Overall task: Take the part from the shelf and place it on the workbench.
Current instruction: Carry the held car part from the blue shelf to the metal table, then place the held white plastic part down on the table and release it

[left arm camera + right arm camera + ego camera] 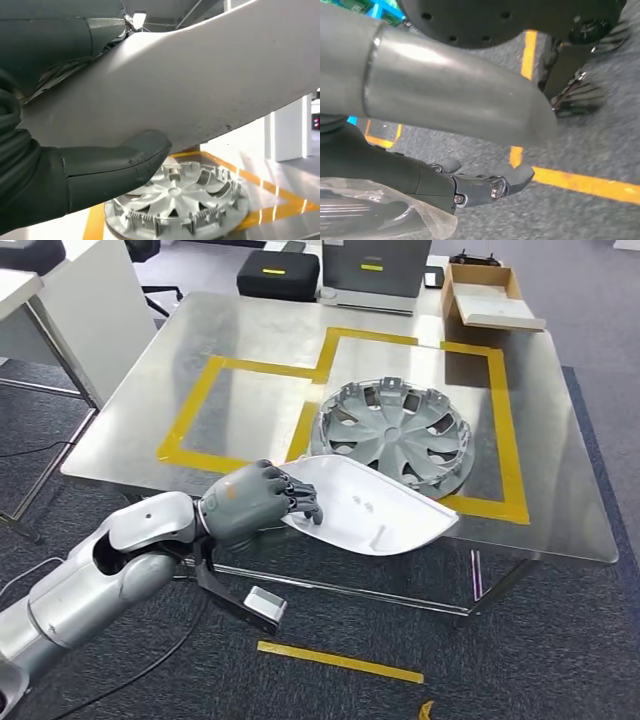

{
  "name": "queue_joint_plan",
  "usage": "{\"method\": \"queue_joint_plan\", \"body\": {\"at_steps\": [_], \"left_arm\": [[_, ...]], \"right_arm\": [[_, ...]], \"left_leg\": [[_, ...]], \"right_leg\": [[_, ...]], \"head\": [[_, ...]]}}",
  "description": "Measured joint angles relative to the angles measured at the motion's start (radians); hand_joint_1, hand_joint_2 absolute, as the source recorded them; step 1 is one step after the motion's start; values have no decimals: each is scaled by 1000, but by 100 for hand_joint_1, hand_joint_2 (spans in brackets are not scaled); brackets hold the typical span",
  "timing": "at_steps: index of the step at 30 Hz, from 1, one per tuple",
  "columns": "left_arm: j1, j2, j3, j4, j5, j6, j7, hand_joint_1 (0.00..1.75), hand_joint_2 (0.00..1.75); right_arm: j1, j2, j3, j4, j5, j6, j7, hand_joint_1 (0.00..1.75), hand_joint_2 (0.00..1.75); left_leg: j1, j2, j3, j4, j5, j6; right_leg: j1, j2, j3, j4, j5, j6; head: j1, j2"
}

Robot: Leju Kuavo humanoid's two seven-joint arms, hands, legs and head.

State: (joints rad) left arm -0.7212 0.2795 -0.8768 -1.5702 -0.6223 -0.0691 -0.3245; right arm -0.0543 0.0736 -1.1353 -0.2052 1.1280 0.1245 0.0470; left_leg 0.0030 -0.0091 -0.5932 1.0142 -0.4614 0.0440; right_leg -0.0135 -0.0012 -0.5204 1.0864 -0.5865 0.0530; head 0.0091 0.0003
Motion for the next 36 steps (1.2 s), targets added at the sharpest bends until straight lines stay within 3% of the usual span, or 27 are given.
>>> {"method": "queue_joint_plan", "body": {"at_steps": [2,4,5,8,9,10,12,14,16,18,19,20,21,24,25,28,30,33,34,35,36], "left_arm": [[2,0,0,0,0,0,0,175,175],[8,0,0,0,0,0,0,175,175],[9,0,0,0,0,0,0,175,175],[9,1,-1,2,0,0,0,175,175],[10,1,-1,3,0,0,0,175,175],[11,1,-2,4,0,0,0,175,175],[12,1,0,5,-1,1,0,175,175],[13,1,3,5,-4,6,1,175,175],[20,2,4,7,-19,21,6,175,175],[34,4,6,8,-44,47,17,175,175],[41,5,8,9,-54,59,21,175,175],[47,6,10,10,-61,70,24,175,175],[51,8,14,11,-66,79,25,175,175],[55,14,23,14,-71,92,25,175,175],[57,15,25,15,-72,94,25,175,175],[61,16,34,17,-74,99,25,175,175],[61,17,43,17,-75,106,24,175,175],[76,18,56,17,-83,130,27,175,175],[87,20,62,17,-87,140,29,175,175],[96,22,69,17,-91,149,30,175,175],[104,24,76,17,-93,155,31,175,175]], "right_arm": [[-1,0,0,0,0,0,0,0,0],[3,0,0,0,0,0,0,0,0],[5,0,0,0,0,0,0,0,0],[11,0,0,0,0,-2,0,0,0],[11,0,0,0,0,-2,0,0,0],[11,0,0,0,0,-2,1,0,0],[9,0,0,0,1,-2,2,0,0],[10,0,0,0,1,-2,2,0,0],[9,0,0,0,1,-3,2,0,0],[7,0,0,0,1,-4,2,0,0],[7,0,0,0,1,-4,3,0,0],[8,0,0,0,1,-4,3,0,0],[8,0,0,0,1,-4,3,0,0],[7,2,0,0,1,-3,3,0,0],[6,3,0,1,2,-3,4,0,0],[3,3,0,0,2,-4,5,0,0],[2,2,-1,-1,3,-5,5,0,0],[1,2,-2,-1,2,-6,5,0,0],[2,2,-3,0,2,-7,6,0,0],[4,2,-3,0,2,-7,6,0,0],[5,2,-4,0,2,-8,6,0,0]], "left_leg": [[-3,0,15,-1,-16,4],[-8,-2,37,0,-37,5],[-10,-3,52,0,-49,5],[-14,-4,97,-3,-87,0],[-13,-5,102,-5,-95,-4],[-11,-5,104,-9,-99,-9],[-7,-6,108,-10,-93,-24],[-8,-4,70,59,-57,-35],[-4,-3,-23,195,-45,-45],[3,-1,-104,279,-108,-53],[5,0,-126,285,-141,-55],[6,0,-134,266,-152,-56],[6,1,-132,222,-131,-54],[-1,1,-102,41,37,-39],[-4,0,-97,11,73,-35],[-5,-3,-87,1,88,-25],[-1,-3,-80,-6,85,-16],[0,-3,-78,-7,76,-7],[0,-3,-77,-6,72,-6],[0,-3,-76,-4,69,-7],[1,-4,-74,-1,64,-9]], "right_leg": [[0,0,-95,131,-40,4],[1,0,-167,183,-56,4],[2,0,-179,158,-35,2],[7,0,-166,-7,115,-14],[11,0,-160,-41,150,-21],[17,-1,-157,-56,165,-28],[22,-2,-140,-71,159,-43],[16,-3,-114,-91,155,-52],[10,-2,-83,-107,145,-58],[10,0,-55,-112,126,-61],[10,1,-40,-112,115,-62],[10,4,-24,-112,104,-62],[10,6,-7,-112,93,-61],[13,10,27,-106,59,-52],[14,12,28,-103,48,-46],[14,14,29,-99,21,-26],[12,12,13,-56,-12,-15],[7,10,-96,129,-94,-2],[6,9,-129,171,-98,1],[4,9,-146,178,-82,3],[2,9,-142,145,-45,5]], "head": [[5,0],[6,0],[6,0],[5,0],[4,0],[2,0],[0,0],[-3,0],[-6,0],[-8,0],[-8,0],[-8,0],[-8,0],[-8,0],[-7,0],[-8,0],[-6,0],[-6,0],[-6,0],[-6,0],[-6,0]]}}
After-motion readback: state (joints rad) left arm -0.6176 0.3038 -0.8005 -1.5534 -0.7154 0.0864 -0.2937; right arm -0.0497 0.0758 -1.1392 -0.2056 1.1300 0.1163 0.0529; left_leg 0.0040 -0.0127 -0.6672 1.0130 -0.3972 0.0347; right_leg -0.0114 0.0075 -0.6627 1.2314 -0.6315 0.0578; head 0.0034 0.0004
